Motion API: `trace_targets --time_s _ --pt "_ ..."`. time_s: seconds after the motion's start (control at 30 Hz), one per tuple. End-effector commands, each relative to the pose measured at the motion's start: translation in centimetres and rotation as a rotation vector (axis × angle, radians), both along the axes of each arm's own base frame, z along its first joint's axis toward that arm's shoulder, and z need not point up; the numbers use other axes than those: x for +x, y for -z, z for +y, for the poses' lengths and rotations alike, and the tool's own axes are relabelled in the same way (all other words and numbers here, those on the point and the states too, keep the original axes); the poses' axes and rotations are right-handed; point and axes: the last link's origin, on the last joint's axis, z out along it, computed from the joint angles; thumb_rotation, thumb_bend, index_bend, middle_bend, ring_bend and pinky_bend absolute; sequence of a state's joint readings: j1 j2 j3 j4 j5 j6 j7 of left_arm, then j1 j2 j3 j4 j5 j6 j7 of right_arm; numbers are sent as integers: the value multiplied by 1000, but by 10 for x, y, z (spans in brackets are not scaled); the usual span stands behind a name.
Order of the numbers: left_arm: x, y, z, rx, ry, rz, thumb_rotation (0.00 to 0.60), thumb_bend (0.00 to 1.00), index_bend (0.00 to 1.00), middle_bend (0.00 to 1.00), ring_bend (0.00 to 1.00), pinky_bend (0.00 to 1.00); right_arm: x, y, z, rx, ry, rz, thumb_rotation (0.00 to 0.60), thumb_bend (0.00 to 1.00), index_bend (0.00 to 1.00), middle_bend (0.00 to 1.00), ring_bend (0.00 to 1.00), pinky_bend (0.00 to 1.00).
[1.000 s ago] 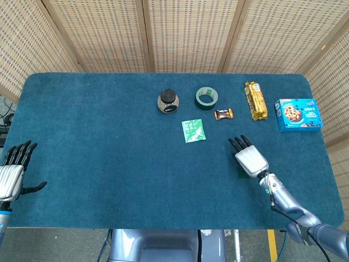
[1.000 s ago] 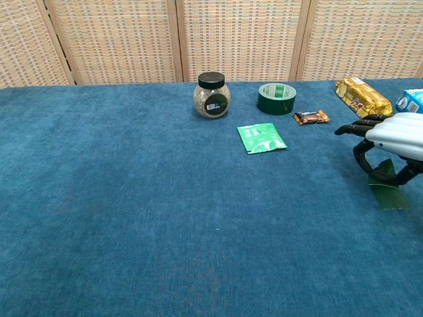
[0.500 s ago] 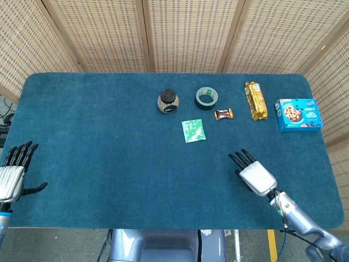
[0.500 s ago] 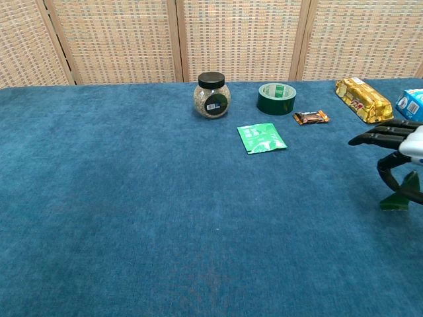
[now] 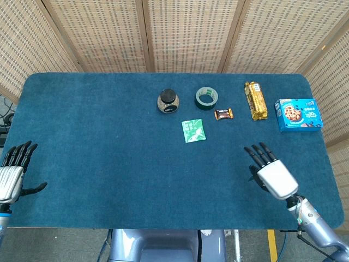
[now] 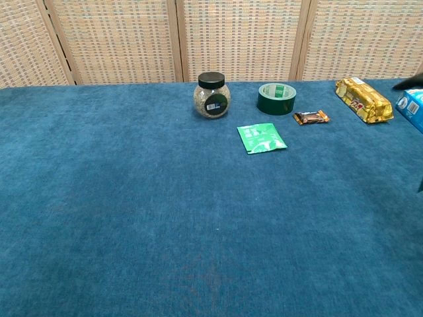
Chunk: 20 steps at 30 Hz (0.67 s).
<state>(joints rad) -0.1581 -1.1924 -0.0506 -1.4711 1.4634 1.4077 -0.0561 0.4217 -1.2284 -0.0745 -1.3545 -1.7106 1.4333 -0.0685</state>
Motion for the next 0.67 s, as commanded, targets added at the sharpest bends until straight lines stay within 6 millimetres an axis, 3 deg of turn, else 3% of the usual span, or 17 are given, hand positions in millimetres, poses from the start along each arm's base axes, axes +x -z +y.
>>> trace_targets --time_s 0.03,0.1,0.17,0.67 --pt "1 -3 -2 7 9 -9 600 0 0 0 0 0 -7 -18 2 -90 54 -75 600 186 309 15 0 0" --pt "2 -5 -4 12 14 -13 600 0 0 0 0 0 -11 -23 5 -127 93 -99 600 38 113 0 0 0" --pt "2 -7 -6 17 22 -19 600 0 0 0 0 0 -15 -28 10 -159 145 -126 600 0 39 0 0 0" --pt "7 -20 -25 44 82 -51 600 0 0 0 0 0 -12 -53 57 -285 214 -248 600 0 33 0 0 0"
